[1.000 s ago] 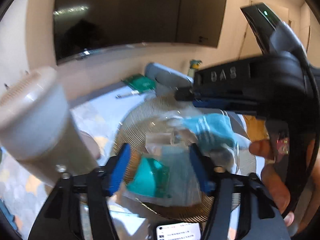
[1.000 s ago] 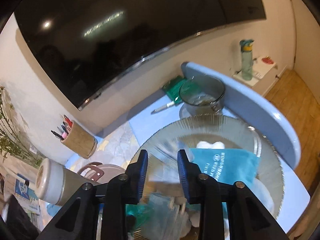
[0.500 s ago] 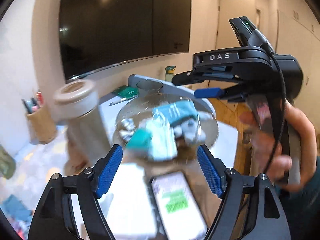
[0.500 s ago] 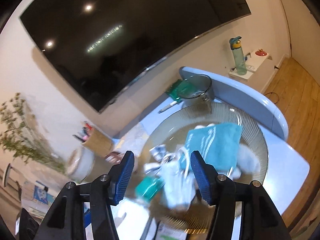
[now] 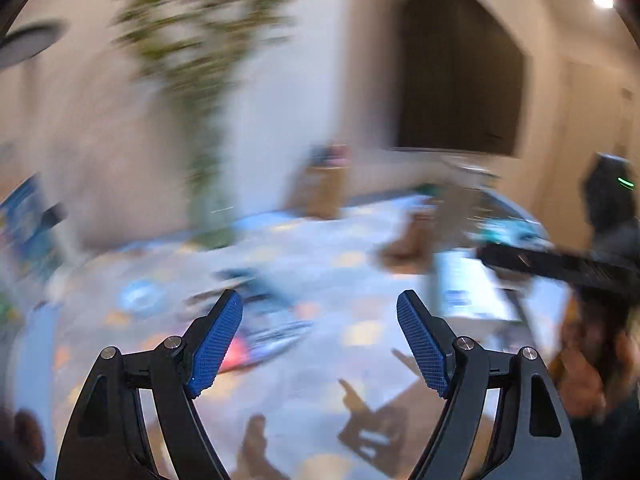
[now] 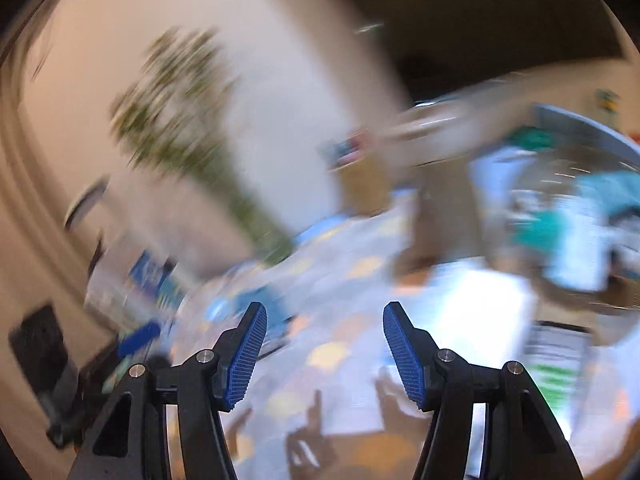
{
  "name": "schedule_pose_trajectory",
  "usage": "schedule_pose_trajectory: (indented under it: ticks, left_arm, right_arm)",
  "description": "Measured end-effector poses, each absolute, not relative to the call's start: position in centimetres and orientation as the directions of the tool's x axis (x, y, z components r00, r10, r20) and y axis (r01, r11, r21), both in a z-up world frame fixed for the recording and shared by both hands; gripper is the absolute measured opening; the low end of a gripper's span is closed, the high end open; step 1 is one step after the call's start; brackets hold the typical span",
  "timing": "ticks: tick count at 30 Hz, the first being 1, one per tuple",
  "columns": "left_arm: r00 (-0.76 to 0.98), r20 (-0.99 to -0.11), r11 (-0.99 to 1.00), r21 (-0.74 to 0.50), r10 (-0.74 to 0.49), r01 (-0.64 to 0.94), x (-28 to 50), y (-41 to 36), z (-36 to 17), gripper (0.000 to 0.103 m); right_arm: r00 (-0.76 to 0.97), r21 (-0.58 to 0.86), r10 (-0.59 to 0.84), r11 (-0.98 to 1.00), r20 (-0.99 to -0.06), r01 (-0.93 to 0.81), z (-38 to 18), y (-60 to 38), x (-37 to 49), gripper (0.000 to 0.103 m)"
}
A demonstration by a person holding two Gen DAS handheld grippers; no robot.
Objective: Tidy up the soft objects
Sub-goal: 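Move both open tools back over the desk toward the remaining items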
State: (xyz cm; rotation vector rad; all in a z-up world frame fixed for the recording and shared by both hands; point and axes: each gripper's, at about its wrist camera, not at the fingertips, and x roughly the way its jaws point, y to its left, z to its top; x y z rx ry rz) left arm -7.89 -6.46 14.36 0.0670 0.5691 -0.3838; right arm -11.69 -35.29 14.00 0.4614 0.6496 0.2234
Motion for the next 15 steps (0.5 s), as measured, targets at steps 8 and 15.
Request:
schedule_pose_trajectory:
  ticks: [8, 15]
  left_arm:
    - [0.759, -0.651, 1.0, -0.018, -0.024, 0.016, -4.0, 3.8, 6.2, 0.078]
    - [0.694, -0.72, 0.994, -0.074, 0.001, -0.078, -1.9, 6.5, 1.6, 0.078]
  right_arm:
    - [0.715, 0.189, 0.284, 0.959, -0.638, -0.212, 7.6, -19.0, -7.1, 0.062]
    - [0.678, 0.122, 0.228, 0.972, -0.699, -0.201, 3.0, -18.1, -5.4, 0.062]
